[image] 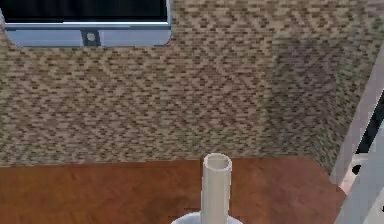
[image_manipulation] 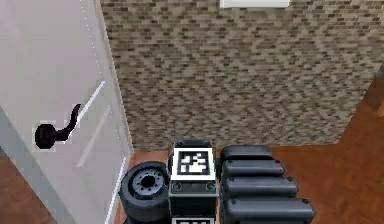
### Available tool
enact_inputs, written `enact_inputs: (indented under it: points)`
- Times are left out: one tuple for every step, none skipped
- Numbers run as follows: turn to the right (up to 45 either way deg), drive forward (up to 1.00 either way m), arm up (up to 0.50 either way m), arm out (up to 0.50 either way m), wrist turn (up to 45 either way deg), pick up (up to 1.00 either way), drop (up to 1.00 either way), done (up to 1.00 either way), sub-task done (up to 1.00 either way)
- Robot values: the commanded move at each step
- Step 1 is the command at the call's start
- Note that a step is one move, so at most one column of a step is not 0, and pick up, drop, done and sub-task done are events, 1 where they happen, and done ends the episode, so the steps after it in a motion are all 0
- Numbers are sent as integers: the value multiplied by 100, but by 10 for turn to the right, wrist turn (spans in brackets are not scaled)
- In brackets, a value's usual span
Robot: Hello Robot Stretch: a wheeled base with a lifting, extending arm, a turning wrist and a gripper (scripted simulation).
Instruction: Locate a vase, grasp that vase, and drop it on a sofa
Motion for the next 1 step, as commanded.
enact_inputs:
  points:
    - [0, 70, 0, 0, 0, 0, 0, 0, 0]
